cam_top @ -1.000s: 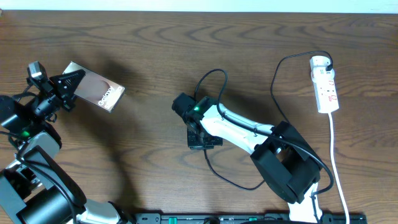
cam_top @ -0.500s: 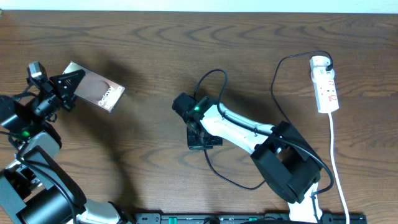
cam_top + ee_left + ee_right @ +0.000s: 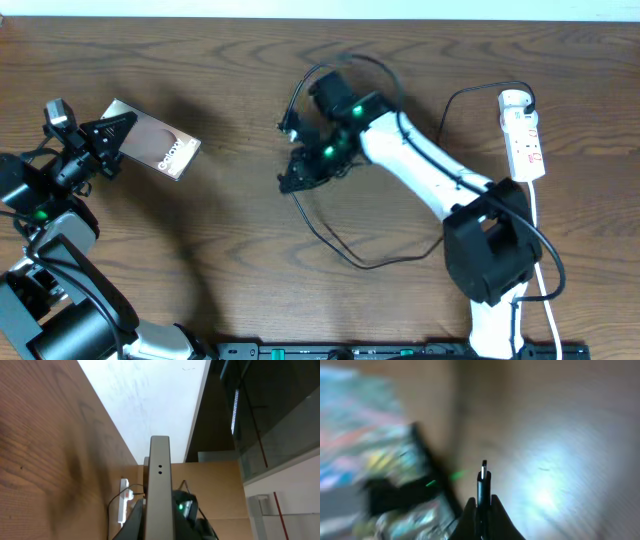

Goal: Plug charger to phone and switch on socket
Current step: 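Lift the cable connector with the right gripper toward the phone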

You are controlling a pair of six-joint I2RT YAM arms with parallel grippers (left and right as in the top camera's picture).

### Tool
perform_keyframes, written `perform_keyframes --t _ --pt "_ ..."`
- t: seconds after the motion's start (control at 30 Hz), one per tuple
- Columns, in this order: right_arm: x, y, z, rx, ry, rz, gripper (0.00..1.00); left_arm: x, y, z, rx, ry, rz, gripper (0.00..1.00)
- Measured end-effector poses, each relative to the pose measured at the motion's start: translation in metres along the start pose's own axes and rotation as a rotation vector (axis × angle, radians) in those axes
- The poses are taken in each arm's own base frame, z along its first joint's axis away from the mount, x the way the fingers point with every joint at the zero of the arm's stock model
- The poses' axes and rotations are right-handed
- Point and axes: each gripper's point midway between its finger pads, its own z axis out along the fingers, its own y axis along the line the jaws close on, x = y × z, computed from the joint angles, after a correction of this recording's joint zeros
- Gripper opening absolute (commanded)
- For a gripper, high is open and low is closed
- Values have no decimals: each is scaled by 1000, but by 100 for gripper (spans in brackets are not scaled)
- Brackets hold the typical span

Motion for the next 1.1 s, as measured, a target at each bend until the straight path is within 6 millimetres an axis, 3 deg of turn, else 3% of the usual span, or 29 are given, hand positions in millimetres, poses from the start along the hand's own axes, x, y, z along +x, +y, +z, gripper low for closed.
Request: perform_keyframes --t 0.17,0.33,0.5,0.67,0.8,1.1 --pt "16 38 -18 -290 14 -227 1 9 0 5 1 49 12 7" --pt "44 62 -6 -420 55 -375 1 26 -1 22 8 129 58 7" --pt "58 79 3 -530 43 -465 1 40 -1 38 18 185 110 7" --pt "65 79 6 -612 3 -480 1 44 -2 42 24 202 151 7" --pt "66 82 4 -664 -23 -474 1 44 -2 43 25 203 163 7" --pt "38 83 -3 -702 -73 -448 1 65 -3 63 44 278 211 7"
